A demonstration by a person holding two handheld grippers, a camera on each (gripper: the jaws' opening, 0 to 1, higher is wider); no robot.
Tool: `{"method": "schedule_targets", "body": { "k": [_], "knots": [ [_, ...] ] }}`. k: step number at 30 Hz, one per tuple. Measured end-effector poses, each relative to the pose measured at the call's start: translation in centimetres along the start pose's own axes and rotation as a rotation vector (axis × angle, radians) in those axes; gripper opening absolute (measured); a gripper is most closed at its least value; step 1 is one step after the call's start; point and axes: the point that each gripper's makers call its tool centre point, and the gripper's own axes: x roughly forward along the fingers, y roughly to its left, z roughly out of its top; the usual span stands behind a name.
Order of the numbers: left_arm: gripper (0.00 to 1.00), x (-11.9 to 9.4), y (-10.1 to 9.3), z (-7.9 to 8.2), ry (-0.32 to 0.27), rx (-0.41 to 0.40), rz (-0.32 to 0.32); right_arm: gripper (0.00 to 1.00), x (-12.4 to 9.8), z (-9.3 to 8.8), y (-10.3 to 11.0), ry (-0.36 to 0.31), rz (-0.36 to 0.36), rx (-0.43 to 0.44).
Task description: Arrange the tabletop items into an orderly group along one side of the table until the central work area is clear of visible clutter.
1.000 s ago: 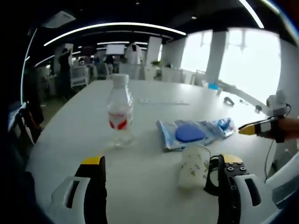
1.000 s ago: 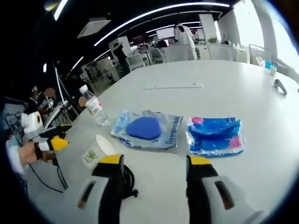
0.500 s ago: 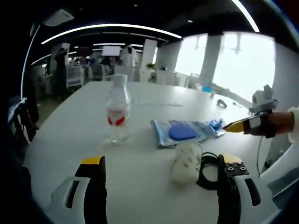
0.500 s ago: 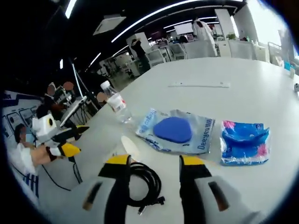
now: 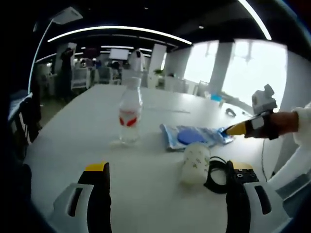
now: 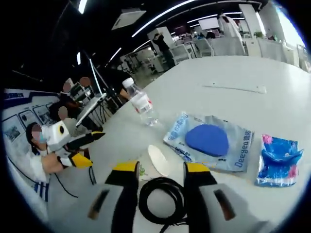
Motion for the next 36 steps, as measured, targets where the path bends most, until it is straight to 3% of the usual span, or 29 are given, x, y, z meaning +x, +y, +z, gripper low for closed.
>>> {"method": "schedule_targets", "body": {
  "k": [2,4,8,13,17,20,22,30,36],
  "knots": [
    [0.96,-0.2,-0.2,-0.4,0.000,-0.011,-0.009,0.32,0.9,-0.9,0.4,0.065,0.020,-0.033],
    [0.96,-0.3,-0.6,-0.7,0.005,0.000,-0.025,0.32,1.6,-0.9,0.4,0.081,0.014,-0.073],
    [0.96,-1.0,-1.3,-0.9,-0.001,0.006,-0.055,0.32,2.8,-0.4,0.9,0.092,0.063,-0.079],
    [0.96,-1.4,-1.2,-1.0,-0.013,-0.015,-0.063,0.31,3.5,-0.1,0.8,0.091,0.069,-0.114],
    [0.96,-1.3,-1.4,-0.4,-0.041,-0.017,-0.079,0.29,4.3,-0.6,0.6,0.107,0.090,-0.075],
    [0.96,-1.2,-1.4,-0.6,-0.038,-0.038,-0.082,0.14,4.4,-1.1,1.7,0.134,0.151,-0.062],
    [0.96,-1.2,-1.5,-0.6,-0.042,-0.060,-0.086,0.01,4.4,-1.3,2.2,0.146,0.171,-0.108],
    [0.96,-1.2,-0.8,-0.2,-0.071,-0.099,-0.076,0.00,3.9,-0.1,3.5,0.111,0.207,-0.069],
    [0.96,-1.2,-1.5,-0.2,-0.074,-0.106,-0.096,0.00,3.2,2.0,4.7,0.064,0.226,-0.075]
  ]
}}
